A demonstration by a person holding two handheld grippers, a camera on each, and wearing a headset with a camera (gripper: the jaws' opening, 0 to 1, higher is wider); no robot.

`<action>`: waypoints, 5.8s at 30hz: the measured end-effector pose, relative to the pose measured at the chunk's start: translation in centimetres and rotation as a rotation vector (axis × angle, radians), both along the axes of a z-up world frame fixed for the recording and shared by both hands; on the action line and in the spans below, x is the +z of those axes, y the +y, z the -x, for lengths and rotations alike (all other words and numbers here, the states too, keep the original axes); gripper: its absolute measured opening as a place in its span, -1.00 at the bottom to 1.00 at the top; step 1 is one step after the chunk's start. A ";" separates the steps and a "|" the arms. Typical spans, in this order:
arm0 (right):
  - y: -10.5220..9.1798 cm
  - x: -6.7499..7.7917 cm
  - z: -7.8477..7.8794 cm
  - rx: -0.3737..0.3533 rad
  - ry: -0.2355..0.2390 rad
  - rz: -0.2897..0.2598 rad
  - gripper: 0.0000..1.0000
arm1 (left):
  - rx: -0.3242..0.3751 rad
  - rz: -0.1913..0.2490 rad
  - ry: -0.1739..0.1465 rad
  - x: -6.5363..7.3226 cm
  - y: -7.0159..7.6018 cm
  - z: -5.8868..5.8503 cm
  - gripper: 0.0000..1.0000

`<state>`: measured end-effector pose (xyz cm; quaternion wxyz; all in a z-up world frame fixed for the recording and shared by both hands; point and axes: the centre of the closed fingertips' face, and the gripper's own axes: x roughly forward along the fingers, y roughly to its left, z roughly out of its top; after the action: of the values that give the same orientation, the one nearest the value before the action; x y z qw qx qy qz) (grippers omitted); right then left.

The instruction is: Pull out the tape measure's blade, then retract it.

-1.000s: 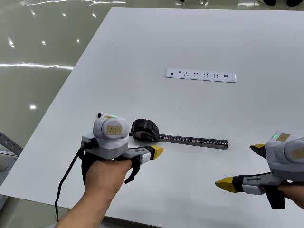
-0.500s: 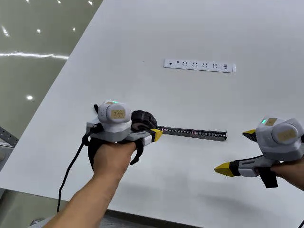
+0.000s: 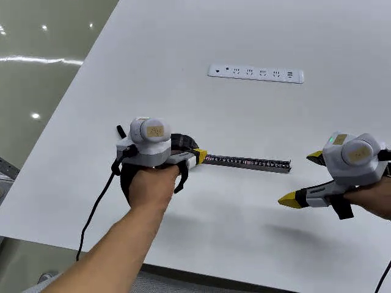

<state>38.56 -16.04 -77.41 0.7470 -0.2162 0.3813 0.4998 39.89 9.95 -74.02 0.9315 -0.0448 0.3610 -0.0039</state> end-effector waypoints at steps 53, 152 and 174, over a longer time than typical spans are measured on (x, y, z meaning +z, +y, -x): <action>0.3 -5.7 -5.2 0.334 0.023 0.163 -0.25 | 0.098 0.025 0.072 -5.1 1.1 -3.3 0.45; 2.6 -6.0 -4.6 0.502 -0.042 0.159 -0.78 | 0.070 0.086 0.038 -6.0 0.5 -3.1 0.13; 5.7 -5.8 -4.5 0.516 -0.054 0.128 -0.78 | 0.066 0.103 0.041 -6.0 0.6 -3.2 0.13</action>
<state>43.04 -10.30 -83.25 0.5894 -0.3664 0.3245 0.6427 43.06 10.54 -80.03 0.9200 -0.1045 0.3775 0.0092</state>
